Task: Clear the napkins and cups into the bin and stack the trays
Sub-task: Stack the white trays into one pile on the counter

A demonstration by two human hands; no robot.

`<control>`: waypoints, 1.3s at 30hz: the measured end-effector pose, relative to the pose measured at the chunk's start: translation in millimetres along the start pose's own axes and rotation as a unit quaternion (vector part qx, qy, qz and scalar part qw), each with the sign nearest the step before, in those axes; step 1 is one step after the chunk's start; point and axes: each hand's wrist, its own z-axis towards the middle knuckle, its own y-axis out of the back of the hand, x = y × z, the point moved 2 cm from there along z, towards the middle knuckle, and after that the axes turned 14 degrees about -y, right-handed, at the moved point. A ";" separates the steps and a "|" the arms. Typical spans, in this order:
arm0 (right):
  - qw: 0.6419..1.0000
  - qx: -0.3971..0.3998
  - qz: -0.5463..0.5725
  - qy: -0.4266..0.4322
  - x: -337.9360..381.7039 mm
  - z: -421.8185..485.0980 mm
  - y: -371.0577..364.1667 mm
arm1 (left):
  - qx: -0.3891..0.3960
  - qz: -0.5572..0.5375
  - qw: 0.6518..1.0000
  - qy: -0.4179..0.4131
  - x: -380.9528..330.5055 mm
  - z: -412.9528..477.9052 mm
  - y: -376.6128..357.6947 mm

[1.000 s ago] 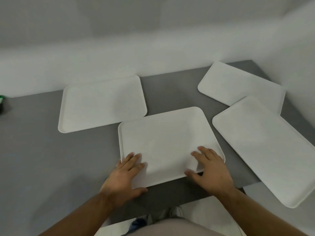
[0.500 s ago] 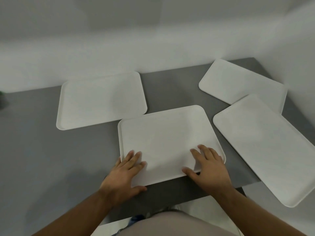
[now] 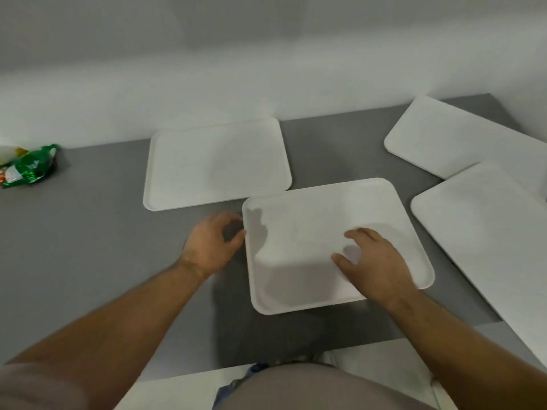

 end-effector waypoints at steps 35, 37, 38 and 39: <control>0.994 -0.045 0.093 -0.027 104.8 -61.8 -20.9 | -0.188 -0.363 0.847 0.338 138.9 102.3 137.3; 0.983 -0.095 0.152 -0.025 106.7 -55.8 -7.2 | -0.225 -0.313 0.878 0.284 130.1 92.6 132.7; 0.973 -0.125 0.193 -0.034 106.4 -52.1 2.4 | -0.243 -0.302 0.885 0.258 122.1 85.5 129.5; 0.959 -0.157 0.231 -0.051 104.7 -47.8 13.0 | -0.251 -0.297 0.890 0.237 112.9 78.3 124.9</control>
